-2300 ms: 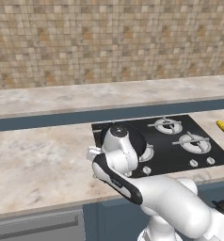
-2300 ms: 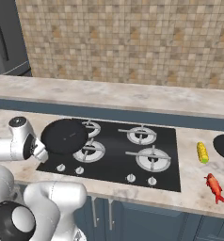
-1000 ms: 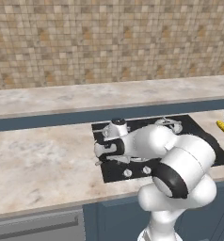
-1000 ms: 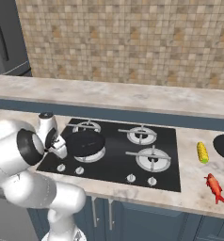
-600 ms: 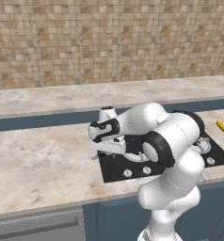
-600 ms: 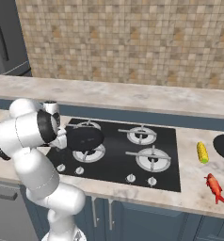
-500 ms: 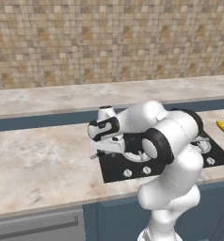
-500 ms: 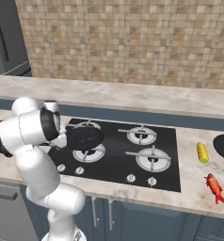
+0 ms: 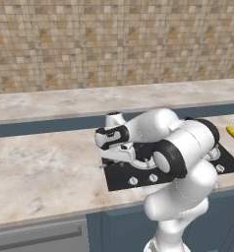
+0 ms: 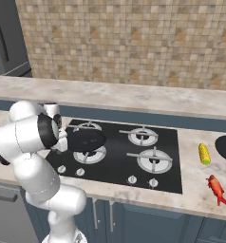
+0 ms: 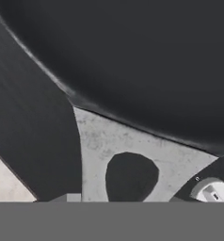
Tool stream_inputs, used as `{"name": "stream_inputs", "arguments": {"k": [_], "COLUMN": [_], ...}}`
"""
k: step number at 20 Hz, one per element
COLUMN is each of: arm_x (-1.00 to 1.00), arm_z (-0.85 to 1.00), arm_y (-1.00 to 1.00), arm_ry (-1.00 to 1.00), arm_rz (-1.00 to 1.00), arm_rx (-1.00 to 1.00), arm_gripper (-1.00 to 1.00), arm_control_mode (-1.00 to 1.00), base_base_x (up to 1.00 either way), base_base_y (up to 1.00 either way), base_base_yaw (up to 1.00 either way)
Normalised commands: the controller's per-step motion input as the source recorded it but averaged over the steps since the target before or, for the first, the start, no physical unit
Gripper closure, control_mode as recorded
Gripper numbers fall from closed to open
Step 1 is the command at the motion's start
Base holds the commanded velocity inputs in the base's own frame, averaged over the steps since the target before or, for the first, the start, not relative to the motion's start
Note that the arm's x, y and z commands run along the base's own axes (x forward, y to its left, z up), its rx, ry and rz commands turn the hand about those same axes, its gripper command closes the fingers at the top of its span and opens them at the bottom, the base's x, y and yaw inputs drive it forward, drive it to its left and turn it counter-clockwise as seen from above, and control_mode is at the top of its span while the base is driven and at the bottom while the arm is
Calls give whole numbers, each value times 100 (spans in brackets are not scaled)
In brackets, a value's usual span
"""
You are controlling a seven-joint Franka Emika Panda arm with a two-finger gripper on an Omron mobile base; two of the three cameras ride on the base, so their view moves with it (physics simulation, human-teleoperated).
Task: Place both pans onto different burners. Then place the corn and the fish on different pans.
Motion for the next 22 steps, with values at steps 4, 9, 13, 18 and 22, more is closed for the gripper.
{"name": "stream_inputs", "arguments": {"k": [4, 9, 13, 18, 22], "arm_x": [-67, -34, 5, 29, 60], "arm_z": [-21, -22, -21, -13, -1], "arm_y": [-27, -24, -27, -31, -26], "arm_ry": [-11, -9, -2, 0, 0], "arm_rz": [-10, -9, -7, -6, -6], "arm_rx": [0, 0, 0, 2, 0], "arm_gripper": [100, 100, 100, 100, 100], "arm_control_mode": [-100, -100, -100, -100, -100], "base_base_x": [0, 0, 0, 0, 0], "base_base_y": [0, 0, 0, 0, 0], "base_base_yaw": [0, 0, 0, 0, 0]}}
